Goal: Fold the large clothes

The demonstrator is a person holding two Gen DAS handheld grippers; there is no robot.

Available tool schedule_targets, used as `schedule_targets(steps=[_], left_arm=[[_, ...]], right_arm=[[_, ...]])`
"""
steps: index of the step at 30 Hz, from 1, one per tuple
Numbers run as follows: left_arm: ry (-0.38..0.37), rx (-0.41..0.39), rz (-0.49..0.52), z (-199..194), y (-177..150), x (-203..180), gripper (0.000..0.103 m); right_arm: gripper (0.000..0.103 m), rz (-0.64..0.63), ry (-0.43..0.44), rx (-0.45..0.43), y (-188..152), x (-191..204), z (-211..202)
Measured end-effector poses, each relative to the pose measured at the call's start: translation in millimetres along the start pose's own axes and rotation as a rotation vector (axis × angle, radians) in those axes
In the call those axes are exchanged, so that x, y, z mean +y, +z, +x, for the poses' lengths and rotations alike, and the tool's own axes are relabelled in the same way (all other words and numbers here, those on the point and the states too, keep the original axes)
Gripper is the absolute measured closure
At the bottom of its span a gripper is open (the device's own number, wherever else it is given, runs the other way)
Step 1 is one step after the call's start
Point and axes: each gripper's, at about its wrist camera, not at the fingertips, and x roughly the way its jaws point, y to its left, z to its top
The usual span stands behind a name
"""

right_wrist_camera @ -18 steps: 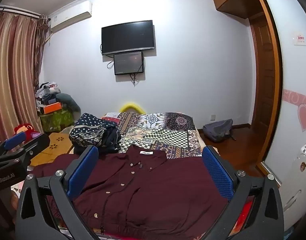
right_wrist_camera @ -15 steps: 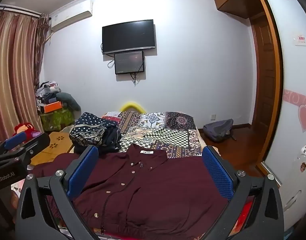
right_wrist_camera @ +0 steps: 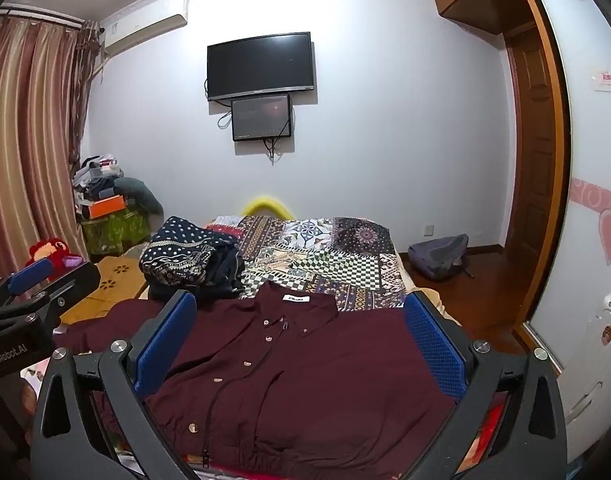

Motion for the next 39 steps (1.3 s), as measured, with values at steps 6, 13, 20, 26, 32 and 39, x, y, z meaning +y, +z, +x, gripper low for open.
schedule_targets(steps=[6, 13, 20, 26, 32, 39], left_arm=[[0.002, 0.000, 0.003, -0.1, 0.1, -0.7, 0.000], [0.002, 0.003, 0.002, 0.5, -0.4, -0.7, 0.000], [0.002, 0.001, 0.002, 0.2, -0.7, -0.5, 0.000], [0.000, 0.000, 0.002, -0.3, -1.0, 0.0, 0.000], [0.004, 0.003, 0.001, 0.3, -0.6, 0.2, 0.000], [0.008, 0.008, -0.002, 0.3, -1.3, 0.2, 0.000]], right_arm=[[0.000, -0.001, 0.002, 0.009, 0.6, -1.6, 1.9], [0.000, -0.002, 0.003, 0.011, -0.3, -2.4, 3.7], [0.000, -0.002, 0.002, 0.012, 0.7, -2.2, 3.7], [0.000, -0.001, 0.000, 0.012, 1.2, -2.2, 4.0], [0.000, 0.003, 0.001, 0.014, 1.4, -2.2, 4.7], [0.000, 0.005, 0.002, 0.016, 0.9, -1.9, 4.0]])
